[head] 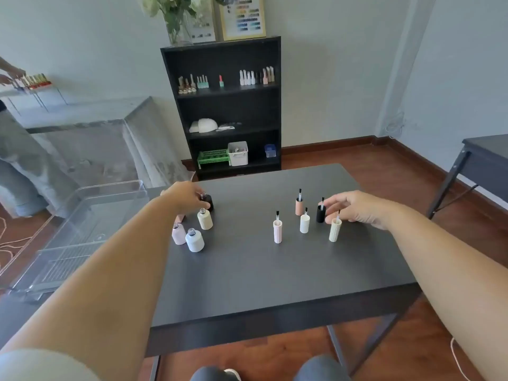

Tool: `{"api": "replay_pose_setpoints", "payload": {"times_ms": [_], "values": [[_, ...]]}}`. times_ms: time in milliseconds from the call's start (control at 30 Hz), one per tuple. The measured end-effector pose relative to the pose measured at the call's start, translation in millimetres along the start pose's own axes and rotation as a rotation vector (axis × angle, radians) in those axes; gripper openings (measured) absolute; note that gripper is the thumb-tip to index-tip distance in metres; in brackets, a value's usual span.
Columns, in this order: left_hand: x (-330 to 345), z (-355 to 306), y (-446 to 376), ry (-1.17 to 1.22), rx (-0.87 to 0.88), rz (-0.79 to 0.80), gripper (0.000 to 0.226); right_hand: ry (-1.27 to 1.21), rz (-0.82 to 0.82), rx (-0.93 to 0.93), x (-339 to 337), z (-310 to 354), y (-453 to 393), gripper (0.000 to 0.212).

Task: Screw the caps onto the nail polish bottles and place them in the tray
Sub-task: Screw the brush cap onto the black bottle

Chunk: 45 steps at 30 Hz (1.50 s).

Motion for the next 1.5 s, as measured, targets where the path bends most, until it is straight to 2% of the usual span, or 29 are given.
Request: {"api": "replay_pose_setpoints", "payload": {"times_ms": [200, 333, 500, 633, 733, 800, 900, 1067, 1300, 1500], "values": [[-5.9, -10.3, 3.8, 0.043, 0.038, -0.072, 0.043, -0.009, -0.11, -0.021, 2.3, -2.6, -8.4, 0.03], [-34.6, -33.1, 14.7, 0.285, 0.161, -0.247, 0.039, -0.039, -0.151, -0.049, -1.7, -8.1, -10.7, 0.023], [-58.4, -64.7, 52.7, 0.613, 0.304, -0.433, 0.038, -0.102, -0.212, -0.065, -13.0, -7.1, -4.2, 0.026], [-49.7, -78.2, 87.2, 0.997, 0.364, -0.396, 0.035, -0.143, -0.31, -0.169, -25.5, 16.2, 7.9, 0.02], [-36.1, -86.6, 115.1, 1.161, 0.412, -0.319, 0.035, -0.131, -0.41, -0.278, -30.2, 49.9, 24.0, 0.017], [-26.9, -87.2, 131.1, 1.152, 0.407, -0.327, 0.035, -0.14, -0.45, -0.39, -26.3, 80.6, 37.4, 0.014], [-18.1, -79.3, 150.7, 1.036, 0.317, -0.444, 0.027, -0.104, -0.441, -0.532, -6.9, 127.4, 56.9, 0.015], [0.7, -58.8, 165.2, 1.193, 0.265, -0.416, 0.027, 0.055, -0.326, -0.653, 42.6, 177.7, 79.6, 0.021], [2.3, -30.3, 183.7, 1.21, 0.226, -0.466, 0.03, 0.332, -0.312, -0.739, 83.2, 201.6, 85.1, 0.027], [0.4, -22.8, 194.3, 1.257, 0.265, -0.477, 0.03, 0.346, -0.33, -0.807, 97.3, 210.0, 84.5, 0.027]]}}
Point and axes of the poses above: each hand's wrist, its own y-axis away from the middle knuckle, its own x-axis out of the palm, z = x × y, the point moved 8 cm from there along -y, towards the middle knuckle, and after that the axes turned 2 degrees about -x, right-handed, at the moved point
